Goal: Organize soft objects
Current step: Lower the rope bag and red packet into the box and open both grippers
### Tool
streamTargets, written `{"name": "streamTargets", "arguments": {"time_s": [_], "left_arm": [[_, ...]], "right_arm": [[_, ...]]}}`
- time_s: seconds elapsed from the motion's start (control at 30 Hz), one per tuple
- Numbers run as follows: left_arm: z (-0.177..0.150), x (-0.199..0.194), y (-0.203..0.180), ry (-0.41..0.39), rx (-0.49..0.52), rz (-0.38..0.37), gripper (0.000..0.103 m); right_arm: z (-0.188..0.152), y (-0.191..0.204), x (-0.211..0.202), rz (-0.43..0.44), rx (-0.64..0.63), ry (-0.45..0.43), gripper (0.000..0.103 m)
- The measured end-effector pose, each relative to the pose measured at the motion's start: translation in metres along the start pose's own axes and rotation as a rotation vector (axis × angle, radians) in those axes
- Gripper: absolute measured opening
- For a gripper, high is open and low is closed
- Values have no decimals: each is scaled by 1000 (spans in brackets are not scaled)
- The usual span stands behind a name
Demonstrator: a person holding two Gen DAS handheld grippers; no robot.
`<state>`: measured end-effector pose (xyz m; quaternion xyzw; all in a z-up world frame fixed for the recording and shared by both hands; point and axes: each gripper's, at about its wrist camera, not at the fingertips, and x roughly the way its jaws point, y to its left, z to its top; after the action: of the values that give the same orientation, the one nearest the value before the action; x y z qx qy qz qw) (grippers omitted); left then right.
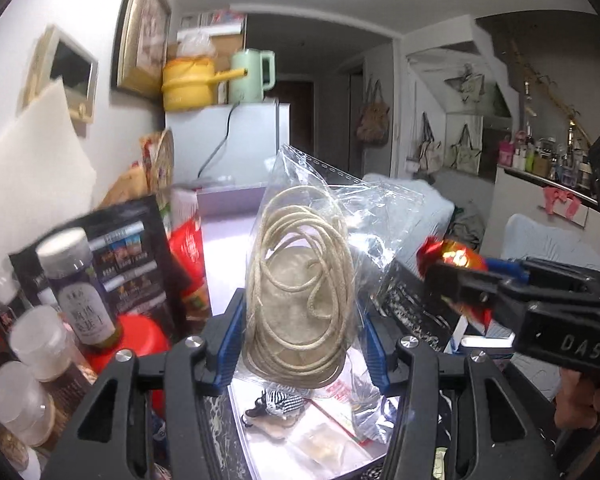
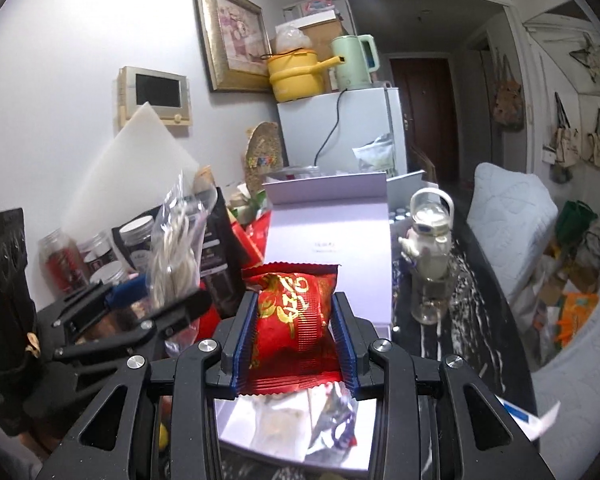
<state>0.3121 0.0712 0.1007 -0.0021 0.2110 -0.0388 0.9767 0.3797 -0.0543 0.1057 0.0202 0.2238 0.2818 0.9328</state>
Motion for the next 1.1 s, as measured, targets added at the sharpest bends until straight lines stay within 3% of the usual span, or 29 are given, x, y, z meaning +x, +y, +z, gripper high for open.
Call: {"name": "streamTargets", "arguments": {"time_s": [0.27, 0.67, 1.1], "left_arm": [[-16, 49, 7, 144, -27, 34, 51], [-50, 104, -9, 318, 12, 56, 52], [-82, 152, -10, 458, 29, 67, 52]], "right_arm": [[-16, -12, 42, 18, 19, 72, 36], [-42, -49, 102, -112, 50, 255, 36], [-61, -60, 136, -131, 55, 351, 36]]}}
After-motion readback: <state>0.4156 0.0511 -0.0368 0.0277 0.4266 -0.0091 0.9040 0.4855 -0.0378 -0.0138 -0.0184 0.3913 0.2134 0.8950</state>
